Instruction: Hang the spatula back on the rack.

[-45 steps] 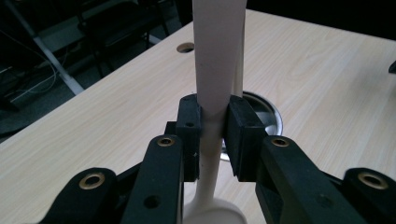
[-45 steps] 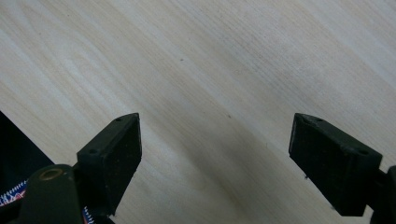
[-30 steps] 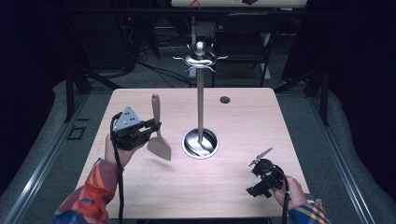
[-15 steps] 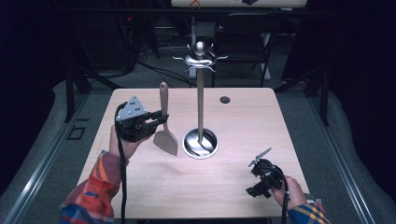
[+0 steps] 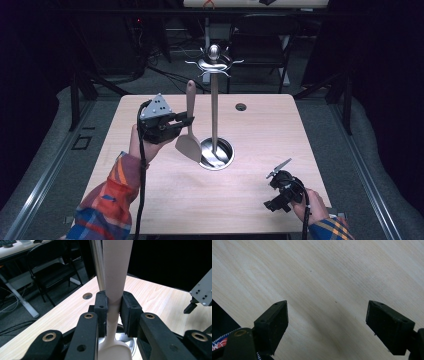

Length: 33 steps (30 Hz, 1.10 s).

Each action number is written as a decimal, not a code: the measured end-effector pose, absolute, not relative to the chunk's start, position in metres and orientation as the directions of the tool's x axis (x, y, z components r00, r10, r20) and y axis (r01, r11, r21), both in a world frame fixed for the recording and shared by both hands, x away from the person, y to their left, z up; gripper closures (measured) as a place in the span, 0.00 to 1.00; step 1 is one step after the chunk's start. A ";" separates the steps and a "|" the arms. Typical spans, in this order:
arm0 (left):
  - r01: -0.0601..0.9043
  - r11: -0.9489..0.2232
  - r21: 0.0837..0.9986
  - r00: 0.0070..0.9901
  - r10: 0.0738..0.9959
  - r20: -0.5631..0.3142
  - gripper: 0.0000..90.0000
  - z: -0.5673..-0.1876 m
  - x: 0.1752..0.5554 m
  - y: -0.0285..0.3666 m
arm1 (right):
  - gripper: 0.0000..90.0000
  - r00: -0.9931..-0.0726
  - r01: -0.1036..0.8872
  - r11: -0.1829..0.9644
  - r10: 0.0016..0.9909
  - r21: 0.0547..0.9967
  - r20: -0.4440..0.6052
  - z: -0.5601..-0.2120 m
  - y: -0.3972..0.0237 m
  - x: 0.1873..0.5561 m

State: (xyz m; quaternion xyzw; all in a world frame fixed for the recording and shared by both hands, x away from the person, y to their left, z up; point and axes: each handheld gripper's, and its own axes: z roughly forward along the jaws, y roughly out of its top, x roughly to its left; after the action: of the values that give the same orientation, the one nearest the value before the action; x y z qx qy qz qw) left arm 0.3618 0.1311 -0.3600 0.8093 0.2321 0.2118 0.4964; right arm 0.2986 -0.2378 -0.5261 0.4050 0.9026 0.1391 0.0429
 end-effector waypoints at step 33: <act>0.210 -0.402 0.891 0.808 0.585 0.074 0.85 -0.355 0.381 0.116 | 0.20 -0.670 0.718 0.634 0.742 0.286 0.036 -0.526 -0.239 0.299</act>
State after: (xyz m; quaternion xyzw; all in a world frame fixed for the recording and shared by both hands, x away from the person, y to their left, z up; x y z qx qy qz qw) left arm 0.3806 0.1162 -0.3546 0.8149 0.2437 0.1916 0.4897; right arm 0.2987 -0.2394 -0.5259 0.4042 0.9030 0.1395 0.0424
